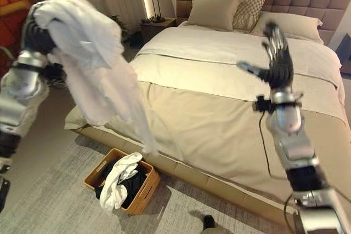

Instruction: Pick up clothes into the bucket

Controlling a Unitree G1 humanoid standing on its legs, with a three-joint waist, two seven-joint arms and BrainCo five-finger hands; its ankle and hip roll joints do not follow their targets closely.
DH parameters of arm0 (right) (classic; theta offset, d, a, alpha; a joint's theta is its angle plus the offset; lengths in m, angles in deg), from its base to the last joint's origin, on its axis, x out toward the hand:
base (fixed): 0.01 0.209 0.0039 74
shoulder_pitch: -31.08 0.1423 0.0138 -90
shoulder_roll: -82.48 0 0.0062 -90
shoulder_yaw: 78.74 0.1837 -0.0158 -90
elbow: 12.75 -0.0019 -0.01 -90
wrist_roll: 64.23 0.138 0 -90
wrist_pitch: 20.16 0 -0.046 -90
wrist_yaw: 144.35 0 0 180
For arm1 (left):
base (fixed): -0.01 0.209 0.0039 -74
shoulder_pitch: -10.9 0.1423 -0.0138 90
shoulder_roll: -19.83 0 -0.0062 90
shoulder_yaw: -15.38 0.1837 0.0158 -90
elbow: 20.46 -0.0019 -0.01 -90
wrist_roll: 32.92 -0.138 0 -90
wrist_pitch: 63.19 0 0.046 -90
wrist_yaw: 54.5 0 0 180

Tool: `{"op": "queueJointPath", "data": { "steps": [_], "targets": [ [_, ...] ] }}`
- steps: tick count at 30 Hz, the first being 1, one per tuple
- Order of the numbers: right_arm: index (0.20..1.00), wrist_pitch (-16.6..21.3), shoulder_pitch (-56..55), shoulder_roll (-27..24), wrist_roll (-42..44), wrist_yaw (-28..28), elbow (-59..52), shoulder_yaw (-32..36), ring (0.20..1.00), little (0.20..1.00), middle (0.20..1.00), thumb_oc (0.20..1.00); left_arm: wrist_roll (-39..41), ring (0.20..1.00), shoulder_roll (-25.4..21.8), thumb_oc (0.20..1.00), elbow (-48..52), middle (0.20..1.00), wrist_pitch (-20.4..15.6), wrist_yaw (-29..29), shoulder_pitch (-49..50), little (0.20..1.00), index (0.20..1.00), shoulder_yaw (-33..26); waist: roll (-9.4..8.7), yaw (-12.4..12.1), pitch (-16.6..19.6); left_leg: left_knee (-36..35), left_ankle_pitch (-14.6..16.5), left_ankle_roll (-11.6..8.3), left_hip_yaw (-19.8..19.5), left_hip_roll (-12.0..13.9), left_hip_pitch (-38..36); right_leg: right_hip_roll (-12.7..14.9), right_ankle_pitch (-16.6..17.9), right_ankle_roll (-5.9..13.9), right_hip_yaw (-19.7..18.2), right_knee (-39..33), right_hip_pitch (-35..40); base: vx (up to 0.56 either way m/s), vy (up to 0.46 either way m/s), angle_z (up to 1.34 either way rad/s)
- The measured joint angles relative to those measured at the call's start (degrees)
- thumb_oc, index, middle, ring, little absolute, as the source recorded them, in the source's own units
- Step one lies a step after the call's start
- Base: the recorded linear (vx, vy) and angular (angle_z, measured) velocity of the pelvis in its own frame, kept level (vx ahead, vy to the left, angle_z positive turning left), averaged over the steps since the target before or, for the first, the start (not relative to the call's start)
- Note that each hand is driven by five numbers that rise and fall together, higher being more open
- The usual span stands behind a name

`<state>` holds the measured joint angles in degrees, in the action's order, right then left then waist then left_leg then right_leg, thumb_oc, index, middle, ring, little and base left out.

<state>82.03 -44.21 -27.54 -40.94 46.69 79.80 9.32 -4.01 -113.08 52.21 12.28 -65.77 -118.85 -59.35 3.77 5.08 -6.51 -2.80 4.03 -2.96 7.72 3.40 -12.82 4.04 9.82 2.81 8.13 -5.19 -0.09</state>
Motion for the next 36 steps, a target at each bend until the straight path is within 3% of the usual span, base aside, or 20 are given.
{"op": "queueJointPath", "data": {
  "steps": [3, 8, 15, 18, 19, 20, 22, 23, 24, 25, 28, 29, 30, 33, 36],
  "targets": [
    [1.0, -0.63, -13.68, 8.65, 1.17, -3.1, 5.47, 2.47, 1.0, 1.0, 1.0, 1.0, -0.18, 0.2, -1.14, 0.2, -1.53, 0.2, -0.04, -0.25, 2.76, 0.2, 0.2, -3.25, 0.4, -0.03, -0.59, 0.05, -0.02, -0.12, -0.35, 0.5, 0.4, -0.32, -0.59, -0.03, 0.52, 0.02, -0.06, -0.01, -0.089, 0.09],
    [1.0, -1.88, -20.05, 10.99, 1.24, -6.26, 15.69, 1.46, 1.0, 1.0, 1.0, 1.0, -1.33, 0.2, -2.71, 0.2, -5.32, 0.2, -0.21, -0.3, 4.26, 0.2, 0.2, -5.57, 1.11, 0.8, -2.55, 0.43, -0.2, -0.65, -1.25, 0.72, 0.78, -0.32, -0.97, -0.25, 1.21, -0.14, 0.02, 0.0, -0.085, 0.06],
    [1.0, -2.46, -26.39, 13.26, 0.06, -8.78, 28.51, 1.23, 1.0, 1.0, 1.0, 1.0, -1.42, 0.2, -3.07, 0.2, -9.0, 0.2, -0.36, -0.27, 14.75, 0.2, 0.2, -14.08, 0.98, 1.32, -4.19, 3.74, -0.31, -1.38, -1.77, 1.34, 2.18, -0.82, -2.02, -0.78, 1.69, 0.11, 0.3, 0.0, -0.062, 0.02],
    [1.0, -2.19, -25.49, 13.82, -2.66, -8.96, 36.03, 0.99, 1.0, 1.0, 1.0, 1.0, -1.24, 0.2, -1.98, 0.2, -8.27, 0.2, -1.06, -0.31, 19.96, 0.2, 0.2, -19.08, -1.1, 1.28, -7.25, 12.56, -0.95, -2.75, -3.23, -0.36, 7.31, 0.9, -2.17, -0.75, 1.03, -0.1, -0.46, -0.12, -0.014, -0.01],
    [1.0, -2.55, -25.48, 13.8, -3.81, -8.77, 38.02, 0.59, 1.0, 1.0, 1.0, 1.0, -1.2, 0.2, -1.79, 0.2, -8.61, 0.2, -0.97, -0.28, 20.37, 0.2, 0.2, -19.01, -2.11, 0.73, -8.34, 16.39, -1.79, -3.81, -4.85, -1.22, 10.02, 1.82, -2.89, 0.29, 1.07, -0.26, -0.69, -0.09, 0.08, 0.02],
    [1.0, -2.38, -26.13, 13.82, -5.22, -8.65, 40.38, 0.1, 1.0, 1.0, 1.0, 1.0, -1.23, 0.2, -1.99, 0.2, -8.83, 0.2, -0.98, -0.35, 21.22, 0.2, 0.2, -19.16, -2.56, 0.49, -8.8, 17.37, -1.79, -3.73, -6.87, -1.55, 11.61, 2.12, -3.79, 1.56, 0.91, -0.01, -1.61, -0.06, 0.073, 0.02],
    [1.0, -2.5, -25.52, 13.61, -7.18, -8.5, 43.36, -0.46, 1.0, 1.0, 1.0, 1.0, -1.32, 0.2, -2.18, 0.2, -8.49, 0.2, -1.11, -0.56, 21.78, 0.2, 0.2, -19.32, -2.76, 0.5, -9.37, 14.43, -1.28, -3.14, -9.61, -1.78, 11.99, 2.02, -3.8, 1.57, 0.57, 1.16, -4.23, -0.03, 0.037, 0.0],
    [1.0, -2.5, -25.37, 13.41, -7.54, -8.43, 43.3, -0.63, 1.0, 1.0, 1.0, 1.0, -1.35, 0.2, -2.2, 0.2, -8.5, 0.2, -1.1, -0.58, 21.78, 0.2, 0.2, -19.32, -2.51, 0.52, -9.6, 12.81, -1.13, -3.01, -9.48, -1.53, 11.64, 1.81, -3.79, 1.57, 0.57, 1.31, -4.85, -0.1, 0.095, 0.02],
    [1.0, -2.47, -24.91, 12.79, -8.48, -8.27, 43.48, -0.85, 1.0, 1.0, 1.0, 1.0, -1.38, 0.2, -2.24, 0.2, -8.38, 0.2, -1.12, -0.83, 21.63, 0.2, 0.2, -19.36, -1.18, 1.14, -10.36, 9.36, 0.18, -1.66, -9.09, 0.36, 11.38, 0.58, -3.57, 1.53, 1.25, 2.13, -6.23, -0.11, 0.094, -0.02],
    [1.0, -2.11, -23.46, 13.59, -9.35, -7.96, 44.96, -0.35, 1.0, 1.0, 1.0, 1.0, -2.05, 0.2, -2.19, 0.2, -7.95, 0.2, -1.34, -1.35, 21.24, 0.2, 0.2, -20.04, -2.17, 1.58, -11.77, 7.48, 2.4, -1.35, -8.05, 0.78, 11.48, 1.09, -2.91, 1.22, 1.35, 5.31, -8.9, -0.15, 0.147, 0.03],
    [1.0, -2.32, -22.49, 13.84, -10.85, -7.46, 47.63, -1.12, 1.0, 1.0, 1.0, 1.0, -5.74, 0.2, -1.87, 0.2, -7.65, 0.2, -1.35, -2.53, 21.45, 0.2, 0.2, -20.2, -4.82, 1.14, -13.12, 8.75, 2.16, -0.86, -6.87, -0.32, 14.75, 1.8, -4.35, 2.17, 1.61, 7.33, -12.58, -0.13, 0.153, -0.08],
    [1.0, -2.33, -22.17, 13.37, -11.09, -6.95, 48.1, -0.94, 1.0, 1.0, 1.0, 1.0, -7.03, 0.2, -2.03, 0.2, -7.78, 0.2, -1.39, -3.46, 21.25, 0.2, 0.2, -20.11, -5.6, 1.13, -14.22, 10.04, 2.32, -0.94, -7.23, -0.68, 16.14, 2.26, -4.92, 3.3, 1.72, 7.39, -14.0, -0.1, 0.178, 0.04],
    [1.0, -2.33, -21.98, 13.15, -11.28, -6.58, 48.12, -1.0, 1.0, 1.0, 1.0, 1.0, -7.7, 0.2, -2.05, 0.2, -7.84, 0.2, -1.4, -3.95, 21.26, 0.2, 0.2, -20.1, -5.87, 1.0, -14.71, 10.56, 1.7, 0.01, -7.4, -0.75, 17.18, 2.44, -4.91, 3.31, 1.52, 7.39, -14.5, -0.06, 0.125, 0.03],
    [1.0, -2.27, -21.16, 13.04, -11.42, -5.96, 47.88, -1.39, 1.0, 1.0, 1.0, 1.0, -8.07, 0.2, -0.41, 0.2, -9.11, 0.2, -1.59, -5.22, 20.71, 0.2, 0.2, -18.65, -7.07, 0.63, -17.51, 13.65, 1.89, -0.03, -6.78, -1.1, 19.74, 3.19, -4.25, 3.8, 0.3, 9.04, -16.67, -0.18, 0.194, -0.11],
    [1.0, -2.22, -18.74, 13.06, -11.4, -5.38, 47.77, -2.29, 1.0, 1.0, 1.0, 1.0, -8.08, 0.2, 0.06, 0.2, -9.35, 0.2, -1.58, -6.54, 19.79, 0.2, 0.2, -18.02, -7.07, 0.53, -19.11, 17.14, 3.86, -0.03, -5.32, -0.84, 23.83, 2.89, -4.7, 4.45, -0.15, 9.89, -20.05, -0.08, 0.101, -0.18]
  ]
}}
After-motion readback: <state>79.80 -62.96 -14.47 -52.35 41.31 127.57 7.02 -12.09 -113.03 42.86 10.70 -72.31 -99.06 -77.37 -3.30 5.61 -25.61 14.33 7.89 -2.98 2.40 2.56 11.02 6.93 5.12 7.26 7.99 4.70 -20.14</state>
